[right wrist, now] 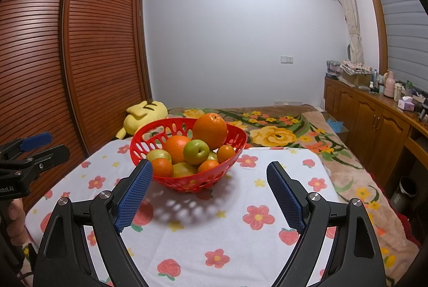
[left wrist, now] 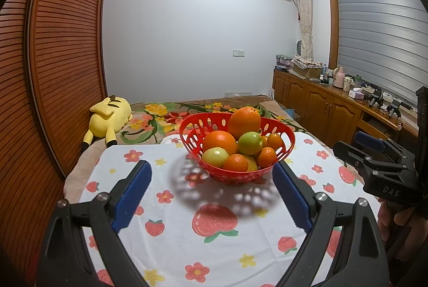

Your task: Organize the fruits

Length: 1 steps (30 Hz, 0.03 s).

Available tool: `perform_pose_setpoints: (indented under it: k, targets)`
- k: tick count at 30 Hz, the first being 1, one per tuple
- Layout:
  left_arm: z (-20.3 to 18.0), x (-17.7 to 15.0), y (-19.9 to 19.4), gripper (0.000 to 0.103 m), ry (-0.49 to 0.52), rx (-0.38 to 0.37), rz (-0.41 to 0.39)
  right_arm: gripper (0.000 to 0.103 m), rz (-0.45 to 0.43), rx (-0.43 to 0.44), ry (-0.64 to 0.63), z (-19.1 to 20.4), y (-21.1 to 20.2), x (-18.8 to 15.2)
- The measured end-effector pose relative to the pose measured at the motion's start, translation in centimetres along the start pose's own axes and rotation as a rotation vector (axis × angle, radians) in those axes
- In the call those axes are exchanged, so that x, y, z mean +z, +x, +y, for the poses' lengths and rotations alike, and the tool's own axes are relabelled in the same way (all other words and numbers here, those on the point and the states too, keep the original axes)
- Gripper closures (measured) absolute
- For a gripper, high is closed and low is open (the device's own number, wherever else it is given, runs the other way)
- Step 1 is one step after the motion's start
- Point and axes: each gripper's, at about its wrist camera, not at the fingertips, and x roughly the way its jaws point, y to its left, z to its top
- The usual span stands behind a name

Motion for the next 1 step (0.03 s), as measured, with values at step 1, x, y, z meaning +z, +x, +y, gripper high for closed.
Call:
perform_pose_setpoints:
  k: [1]
  targets:
    - [-0.02,0.05,-0.03,0.01,0.0,0.001,-0.001,0.014,0.0,0.001,0.0,0.0,0.0,0.0]
